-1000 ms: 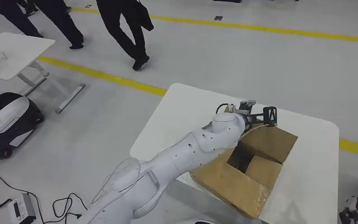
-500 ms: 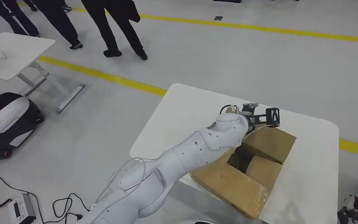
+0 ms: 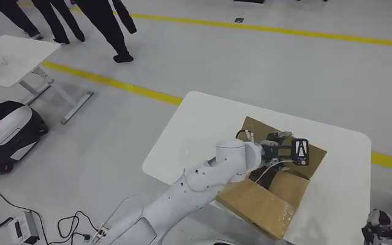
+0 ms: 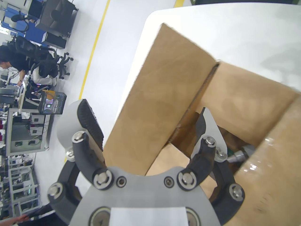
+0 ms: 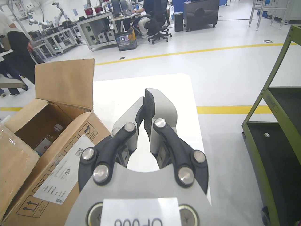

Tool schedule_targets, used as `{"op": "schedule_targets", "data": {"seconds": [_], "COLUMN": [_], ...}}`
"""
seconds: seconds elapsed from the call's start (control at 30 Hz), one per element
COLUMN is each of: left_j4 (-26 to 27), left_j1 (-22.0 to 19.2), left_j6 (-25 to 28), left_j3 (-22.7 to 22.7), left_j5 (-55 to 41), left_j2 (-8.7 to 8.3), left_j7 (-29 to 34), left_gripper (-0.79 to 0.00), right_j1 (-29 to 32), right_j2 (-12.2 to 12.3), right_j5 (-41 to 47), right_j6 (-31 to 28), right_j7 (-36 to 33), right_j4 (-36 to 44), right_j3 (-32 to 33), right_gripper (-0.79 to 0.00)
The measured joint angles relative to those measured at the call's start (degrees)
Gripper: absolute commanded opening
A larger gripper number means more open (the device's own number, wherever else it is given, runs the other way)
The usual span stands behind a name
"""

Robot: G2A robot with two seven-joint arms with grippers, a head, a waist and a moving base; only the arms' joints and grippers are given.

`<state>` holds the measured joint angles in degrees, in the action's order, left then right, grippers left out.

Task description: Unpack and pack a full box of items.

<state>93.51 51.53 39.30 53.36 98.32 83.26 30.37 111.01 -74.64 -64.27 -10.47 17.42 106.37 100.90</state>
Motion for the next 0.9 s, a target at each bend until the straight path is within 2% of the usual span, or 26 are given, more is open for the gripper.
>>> {"op": "schedule_targets", "data": {"seconds": [0.07, 0.17, 0.3, 0.43, 0.63, 0.73, 0.9], "left_j4": [3.7, 6.3, 7.4, 8.7, 9.1, 8.9, 8.9], "left_j1": [3.6, 7.4, 11.0, 14.2, 16.9, 16.8, 16.8], "left_j6": [3.0, 6.2, 6.8, 7.5, 10.7, 11.6, 11.6], "left_j3": [1.3, 2.5, 4.9, 7.6, 10.2, 10.3, 10.2], "left_j5": [-1.5, -3.4, -7.1, -10.3, -13.1, -14.1, -14.1], "left_j2": [-0.7, -1.42, -2.15, -2.93, -4.02, -4.26, -4.26], "left_j7": [0.2, 0.5, -0.5, -2.9, -0.9, 1.2, 1.1], "left_gripper": [0.0, 0.0, 0.0, 0.0, 0.0, 0.0, 0.0], "right_j1": [0.0, 0.0, -0.1, -0.4, -0.8, -0.9, -0.9], "right_j2": [0.0, 0.0, 0.1, 0.5, 1.1, 1.2, 1.0], "right_j5": [-0.3, -0.8, -2.4, -4.5, -8.2, -11.0, -10.4], "right_j6": [-0.1, -0.2, -2.0, -6.6, -13.5, -12.9, -10.3], "right_j7": [0.0, -0.1, -0.4, -0.7, 0.0, 1.8, 3.2], "right_j4": [0.2, 0.2, -0.1, -1.1, -2.2, -3.3, -5.1], "right_j3": [-0.2, -0.5, -0.8, -0.8, -0.5, -0.8, -1.3], "right_gripper": [-0.785, -0.785, -0.785, -0.785, -0.785, -0.785, -0.754]}}
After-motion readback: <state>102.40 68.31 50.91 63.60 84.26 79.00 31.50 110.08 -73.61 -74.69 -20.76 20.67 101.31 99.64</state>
